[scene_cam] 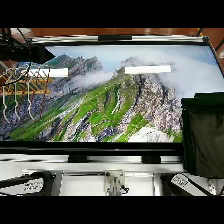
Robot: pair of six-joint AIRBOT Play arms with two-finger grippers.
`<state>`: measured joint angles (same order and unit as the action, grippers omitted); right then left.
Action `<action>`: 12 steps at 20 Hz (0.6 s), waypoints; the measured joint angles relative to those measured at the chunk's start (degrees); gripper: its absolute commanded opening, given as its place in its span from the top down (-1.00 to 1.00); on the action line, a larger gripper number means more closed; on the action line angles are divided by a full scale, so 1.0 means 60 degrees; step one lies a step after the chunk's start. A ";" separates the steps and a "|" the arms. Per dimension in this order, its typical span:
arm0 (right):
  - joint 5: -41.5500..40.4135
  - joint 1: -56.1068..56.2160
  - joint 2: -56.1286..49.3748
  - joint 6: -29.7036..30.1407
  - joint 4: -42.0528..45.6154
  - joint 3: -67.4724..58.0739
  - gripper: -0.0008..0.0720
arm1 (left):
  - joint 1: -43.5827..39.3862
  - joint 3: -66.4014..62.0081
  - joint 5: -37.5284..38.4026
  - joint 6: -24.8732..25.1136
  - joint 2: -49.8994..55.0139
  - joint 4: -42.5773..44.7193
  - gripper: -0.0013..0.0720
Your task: Fold the shirts.
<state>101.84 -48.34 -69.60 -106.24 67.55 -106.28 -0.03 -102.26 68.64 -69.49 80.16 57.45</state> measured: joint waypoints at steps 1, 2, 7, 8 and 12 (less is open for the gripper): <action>0.0000 -0.0011 0.0295 0.0066 0.0419 0.0342 0.79 | 0.0000 -0.0004 0.0000 0.0047 -0.0004 -0.0004 0.87; 0.0000 -0.0025 0.0554 0.0135 0.0874 0.0681 0.79 | 0.0000 0.0000 0.0000 0.0058 -0.0004 -0.0004 0.87; -0.0047 -0.0313 0.1923 0.0466 0.2750 0.2656 0.79 | 0.0000 0.0000 -0.0058 0.0120 0.0000 -0.0004 0.87; -0.0040 -0.0404 0.2171 0.0550 0.3071 0.3082 0.78 | 0.0000 -0.0004 -0.0073 0.0124 -0.0004 -0.0004 0.87; -0.0058 -0.0721 0.2871 0.0929 0.3978 0.4827 0.78 | 0.0000 -0.0004 -0.0146 0.0138 -0.0004 -0.0007 0.87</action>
<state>101.49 -52.66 -52.38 -100.66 91.42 -77.32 -0.03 -102.28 67.77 -68.66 80.14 57.41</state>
